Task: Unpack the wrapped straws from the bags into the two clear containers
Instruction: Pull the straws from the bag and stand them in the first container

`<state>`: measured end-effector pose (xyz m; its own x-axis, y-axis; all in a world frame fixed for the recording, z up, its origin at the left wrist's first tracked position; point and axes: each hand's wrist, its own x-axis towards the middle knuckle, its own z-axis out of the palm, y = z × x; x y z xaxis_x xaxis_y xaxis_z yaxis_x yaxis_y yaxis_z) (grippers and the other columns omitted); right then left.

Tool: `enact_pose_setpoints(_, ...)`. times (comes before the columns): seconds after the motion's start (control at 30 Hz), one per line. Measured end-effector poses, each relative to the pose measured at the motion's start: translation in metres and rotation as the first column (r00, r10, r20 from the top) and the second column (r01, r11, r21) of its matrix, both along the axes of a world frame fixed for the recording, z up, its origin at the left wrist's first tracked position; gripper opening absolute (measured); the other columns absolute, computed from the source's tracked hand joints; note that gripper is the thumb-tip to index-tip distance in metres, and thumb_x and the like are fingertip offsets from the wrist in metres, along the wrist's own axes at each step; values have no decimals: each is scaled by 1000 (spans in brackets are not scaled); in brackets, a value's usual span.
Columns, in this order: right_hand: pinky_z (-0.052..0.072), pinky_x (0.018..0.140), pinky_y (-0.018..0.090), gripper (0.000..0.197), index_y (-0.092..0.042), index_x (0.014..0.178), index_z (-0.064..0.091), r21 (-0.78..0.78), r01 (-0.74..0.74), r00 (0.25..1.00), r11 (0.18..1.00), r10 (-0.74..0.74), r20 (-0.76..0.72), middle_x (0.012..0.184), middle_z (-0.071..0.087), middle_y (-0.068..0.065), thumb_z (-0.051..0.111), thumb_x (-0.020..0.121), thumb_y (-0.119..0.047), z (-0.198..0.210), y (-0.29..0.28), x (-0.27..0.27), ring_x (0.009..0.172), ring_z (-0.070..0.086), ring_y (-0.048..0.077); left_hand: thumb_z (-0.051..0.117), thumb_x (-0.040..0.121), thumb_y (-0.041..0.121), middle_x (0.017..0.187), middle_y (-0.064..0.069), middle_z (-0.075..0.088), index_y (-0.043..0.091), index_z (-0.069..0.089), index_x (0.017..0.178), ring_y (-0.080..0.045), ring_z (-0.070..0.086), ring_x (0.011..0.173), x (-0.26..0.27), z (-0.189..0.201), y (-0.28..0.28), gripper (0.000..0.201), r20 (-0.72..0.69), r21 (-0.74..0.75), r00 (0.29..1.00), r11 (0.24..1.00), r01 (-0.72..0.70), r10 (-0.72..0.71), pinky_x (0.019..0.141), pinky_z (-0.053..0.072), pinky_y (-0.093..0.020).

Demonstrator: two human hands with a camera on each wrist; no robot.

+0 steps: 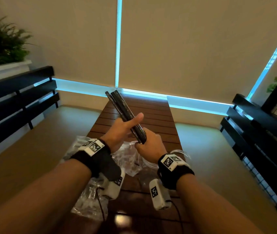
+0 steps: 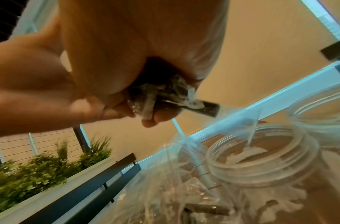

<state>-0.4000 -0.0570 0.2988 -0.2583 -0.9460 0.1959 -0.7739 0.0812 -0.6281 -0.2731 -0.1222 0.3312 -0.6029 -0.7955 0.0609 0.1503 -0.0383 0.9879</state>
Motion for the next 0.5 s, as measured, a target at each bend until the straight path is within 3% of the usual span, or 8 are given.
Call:
enact_pose_setpoints(0.07,57,79,39,32,-22,110,56,-41,11,998,999,-8,68,92,68,-3,64,80,-19,-4,-6,10,83,66,17,80,68,45,102,0,74,10,62,110,-14,68,102,-13,10,0,58,-86,154,991,984,-84,98,94,51,-45)
enact_pose_setpoints(0.17,58,82,36,48,-25,124,48,-94,-29,987,995,43,157,102,69,-4,71,81,-26,-3,-9,14,91,68,13,75,86,24,81,-2,65,13,60,95,-19,64,85,-26,20,2,21,-127,184,963,959,-214,239,85,55,-40)
enact_pose_setpoints(0.23,55,77,28,60,-25,122,44,-60,-64,972,996,76,220,109,66,-6,81,75,-37,5,-4,6,96,65,11,70,91,22,77,-1,60,16,59,84,-19,60,82,-27,31,7,14,-101,67,968,972,-225,231,85,53,-40)
enact_pose_setpoints(0.3,48,69,21,71,-26,120,42,88,-59,969,994,36,243,111,62,-6,85,67,-48,6,-1,-9,97,63,12,70,90,20,74,2,60,19,57,79,-16,61,80,-23,45,11,17,-114,-95,970,970,-226,215,88,52,-40)
enact_pose_setpoints(0.37,54,71,30,77,-24,117,48,231,-57,957,971,-13,291,111,65,-3,86,58,-57,2,2,-21,98,65,16,73,87,17,71,2,61,16,58,81,-14,63,75,-19,55,9,17,-163,-210,960,943,-258,226,86,55,-40)
enact_pose_setpoints(0.43,60,79,41,64,-16,108,60,244,-133,882,961,3,471,99,71,1,88,60,-47,-5,0,-28,88,70,17,75,85,15,75,-5,59,9,58,84,-17,62,75,-19,59,10,18,-207,-293,959,923,-249,193,84,56,-41)
enact_pose_setpoints(0.5,59,74,33,31,-5,93,65,157,-207,799,966,74,597,80,69,3,83,75,-23,-2,2,-24,73,66,15,77,84,17,77,-9,54,5,56,84,-19,59,75,-24,57,11,24,-193,-379,968,898,-225,161,79,56,-39)
